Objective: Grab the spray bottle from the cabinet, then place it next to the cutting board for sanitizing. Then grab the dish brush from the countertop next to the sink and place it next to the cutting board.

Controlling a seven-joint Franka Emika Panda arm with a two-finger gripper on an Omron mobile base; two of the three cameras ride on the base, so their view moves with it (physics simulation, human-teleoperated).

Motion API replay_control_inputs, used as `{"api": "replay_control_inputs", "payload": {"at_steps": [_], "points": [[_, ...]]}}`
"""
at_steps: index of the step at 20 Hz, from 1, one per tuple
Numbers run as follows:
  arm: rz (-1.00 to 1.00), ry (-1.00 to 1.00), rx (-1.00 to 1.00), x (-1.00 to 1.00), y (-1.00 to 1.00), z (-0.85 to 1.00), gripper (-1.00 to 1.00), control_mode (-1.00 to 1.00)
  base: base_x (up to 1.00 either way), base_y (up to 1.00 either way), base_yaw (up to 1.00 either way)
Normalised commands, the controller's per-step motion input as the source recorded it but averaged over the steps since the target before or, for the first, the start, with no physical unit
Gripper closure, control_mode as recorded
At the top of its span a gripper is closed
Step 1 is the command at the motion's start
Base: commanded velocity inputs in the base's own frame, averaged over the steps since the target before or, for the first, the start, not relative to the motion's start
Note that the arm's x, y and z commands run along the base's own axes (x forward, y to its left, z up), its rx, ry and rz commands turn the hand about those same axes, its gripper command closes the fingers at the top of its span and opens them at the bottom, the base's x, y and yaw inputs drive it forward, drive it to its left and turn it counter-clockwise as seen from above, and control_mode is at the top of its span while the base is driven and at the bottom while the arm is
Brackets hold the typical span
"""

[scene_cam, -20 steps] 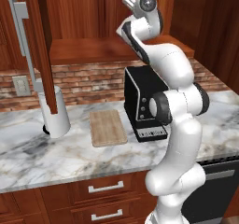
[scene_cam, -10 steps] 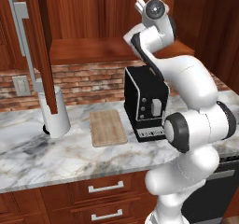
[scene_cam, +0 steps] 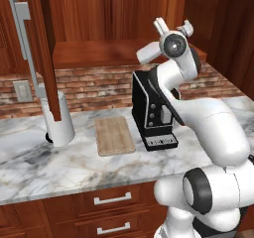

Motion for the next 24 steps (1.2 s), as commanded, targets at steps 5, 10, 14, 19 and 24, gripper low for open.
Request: {"api": "replay_control_inputs", "payload": {"at_steps": [5, 10, 14, 19, 24], "points": [[0.01, 0.06, -0.04, -1.00, -0.02, 0.00, 1.00, -1.00, 0.00, 0.00, 0.00], [0.11, 0.09, -0.24, -0.99, 0.74, -0.32, 1.00, -1.00, 0.00, 0.00, 0.00], [0.26, 0.00, -0.44, -0.63, 1.00, -0.52, 1.00, -1.00, 0.00, 0.00, 0.00], [0.35, -0.01, -0.42, -0.02, 1.00, -0.95, 1.00, -1.00, 0.00, 0.00, 0.00], [0.25, 0.09, -0.29, 0.62, 0.79, -0.92, 1.00, -1.00, 0.00, 0.00, 0.00]]}}
